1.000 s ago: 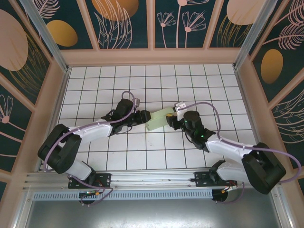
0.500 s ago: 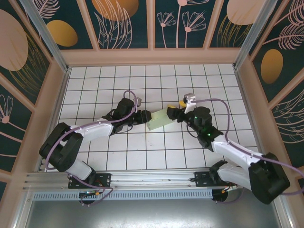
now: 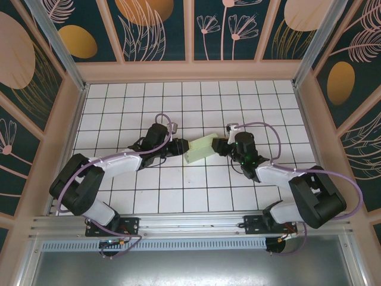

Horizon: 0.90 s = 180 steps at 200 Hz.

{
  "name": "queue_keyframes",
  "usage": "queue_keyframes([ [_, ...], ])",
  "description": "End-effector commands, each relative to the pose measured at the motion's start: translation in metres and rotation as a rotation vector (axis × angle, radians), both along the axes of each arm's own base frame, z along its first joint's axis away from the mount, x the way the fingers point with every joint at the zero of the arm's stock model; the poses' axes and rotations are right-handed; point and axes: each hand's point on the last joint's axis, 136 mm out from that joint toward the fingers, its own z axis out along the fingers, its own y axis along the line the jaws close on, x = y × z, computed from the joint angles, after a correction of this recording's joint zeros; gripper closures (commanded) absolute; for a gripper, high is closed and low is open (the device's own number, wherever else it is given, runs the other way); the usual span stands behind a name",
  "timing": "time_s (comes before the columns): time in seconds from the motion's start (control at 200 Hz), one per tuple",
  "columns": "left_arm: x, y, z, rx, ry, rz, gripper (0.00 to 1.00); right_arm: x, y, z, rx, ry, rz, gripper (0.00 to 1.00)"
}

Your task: Fold the paper box

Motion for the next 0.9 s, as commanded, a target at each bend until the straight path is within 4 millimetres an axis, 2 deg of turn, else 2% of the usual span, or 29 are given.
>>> queue_keyframes([
  [0.0,-0.035,0.029,-0.069,0.195,0.180,-0.015,0.73,-0.007,-0.005,-0.021,-0.031,0.055,0.005,0.76],
  [0.1,-0.034,0.028,-0.067,0.192,0.167,-0.020,0.74,-0.005,-0.003,-0.017,-0.033,0.049,0.015,0.78],
  [0.155,-0.033,0.027,-0.064,0.184,0.160,-0.022,0.71,-0.004,0.000,-0.012,-0.030,0.034,0.027,0.76],
  [0.19,-0.032,0.025,-0.061,0.179,0.155,-0.024,0.65,-0.004,0.002,-0.008,-0.035,0.024,0.035,0.70],
  [0.26,-0.029,0.023,-0.054,0.170,0.148,-0.024,0.54,-0.003,0.007,-0.003,-0.056,0.003,0.046,0.51],
  [0.295,-0.028,0.022,-0.050,0.166,0.143,-0.024,0.48,-0.002,0.009,-0.003,-0.069,-0.001,0.046,0.46],
  [0.42,-0.026,0.019,-0.037,0.149,0.130,-0.030,0.27,0.001,0.006,-0.015,-0.099,0.028,0.026,0.46],
  [0.521,-0.031,0.022,-0.036,0.153,0.131,-0.031,0.18,0.002,0.002,-0.022,-0.117,0.047,0.002,0.53],
  [0.586,-0.034,0.028,-0.041,0.172,0.133,-0.027,0.19,0.002,0.000,-0.025,-0.127,0.051,-0.010,0.57],
  [0.721,-0.041,0.034,-0.057,0.198,0.158,-0.026,0.39,0.002,-0.003,-0.030,-0.146,0.059,-0.017,0.59],
  [0.896,-0.043,0.032,-0.061,0.177,0.166,-0.031,0.62,0.003,-0.003,-0.027,-0.148,0.054,-0.016,0.63],
])
